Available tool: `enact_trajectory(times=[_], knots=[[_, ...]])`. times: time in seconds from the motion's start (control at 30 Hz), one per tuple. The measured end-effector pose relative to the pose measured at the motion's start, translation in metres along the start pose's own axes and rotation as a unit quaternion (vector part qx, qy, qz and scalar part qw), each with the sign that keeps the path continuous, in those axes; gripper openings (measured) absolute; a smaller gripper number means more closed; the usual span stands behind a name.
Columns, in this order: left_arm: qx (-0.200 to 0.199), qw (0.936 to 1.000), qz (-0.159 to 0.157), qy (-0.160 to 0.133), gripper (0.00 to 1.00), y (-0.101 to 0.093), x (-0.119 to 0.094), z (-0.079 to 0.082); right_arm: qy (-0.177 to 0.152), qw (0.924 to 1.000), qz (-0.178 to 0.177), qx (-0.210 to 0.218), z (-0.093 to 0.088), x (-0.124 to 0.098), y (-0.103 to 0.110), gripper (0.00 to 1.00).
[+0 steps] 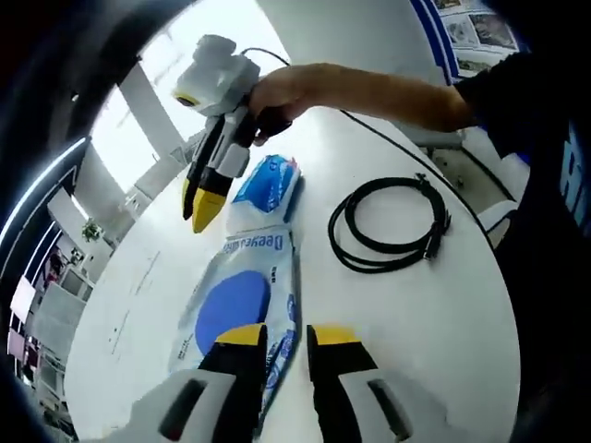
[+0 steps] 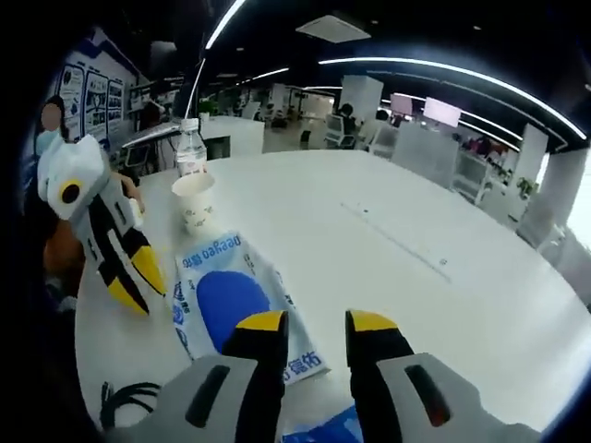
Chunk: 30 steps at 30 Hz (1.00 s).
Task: Arrange the tabletop items into an orderly group along one side of the table until the central work area is clear of visible clutter.
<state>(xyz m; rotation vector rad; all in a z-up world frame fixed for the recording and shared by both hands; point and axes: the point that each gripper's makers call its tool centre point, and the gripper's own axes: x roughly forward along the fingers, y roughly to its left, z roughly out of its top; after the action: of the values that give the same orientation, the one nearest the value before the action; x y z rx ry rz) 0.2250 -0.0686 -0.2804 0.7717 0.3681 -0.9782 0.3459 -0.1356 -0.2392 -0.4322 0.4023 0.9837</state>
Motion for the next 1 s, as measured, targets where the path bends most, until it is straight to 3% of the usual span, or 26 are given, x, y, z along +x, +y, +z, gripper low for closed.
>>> enact_trajectory(times=[0.07, 0.13, 0.27, 0.47, 0.53, 0.73, 0.87, 1.0], knots=[[0.005, 0.9998, 0.016, -0.003, 0.29, 0.002, -0.003, 0.008, -0.015, 0.9998, -0.009, -0.003, 0.009, -0.012, -0.002, 0.26], [0.005, 0.9997, 0.024, -0.007, 0.32, 0.007, -0.006, 0.013, -0.028, 0.9994, -0.019, -0.001, 0.008, -0.024, 0.014, 0.32], [0.003, 0.9993, 0.028, -0.024, 0.45, 0.008, -0.009, 0.021, -0.041, 0.9986, -0.031, -0.007, 0.018, -0.035, 0.01, 0.44], [-0.015, 0.9982, 0.044, -0.038, 0.6, 0.016, -0.015, 0.025, -0.044, 0.998, -0.044, -0.005, 0.021, -0.037, 0.011, 0.67], [-0.022, 0.9979, 0.039, -0.046, 0.63, 0.016, -0.017, 0.027, -0.042, 0.9981, -0.044, -0.011, 0.022, -0.037, 0.011, 0.71], [-0.045, 0.9964, 0.055, -0.047, 0.87, 0.023, -0.018, 0.024, -0.057, 0.9969, -0.054, -0.008, 0.028, -0.038, 0.015, 0.98], [-0.097, 0.9901, 0.078, -0.066, 1.0, 0.034, -0.022, 0.025, -0.059, 0.9965, -0.06, -0.004, 0.028, -0.04, 0.017, 1.0], [-0.117, 0.9886, 0.076, -0.057, 1.0, 0.036, -0.022, 0.02, -0.057, 0.9963, -0.064, -0.003, 0.027, -0.04, 0.014, 1.0]])
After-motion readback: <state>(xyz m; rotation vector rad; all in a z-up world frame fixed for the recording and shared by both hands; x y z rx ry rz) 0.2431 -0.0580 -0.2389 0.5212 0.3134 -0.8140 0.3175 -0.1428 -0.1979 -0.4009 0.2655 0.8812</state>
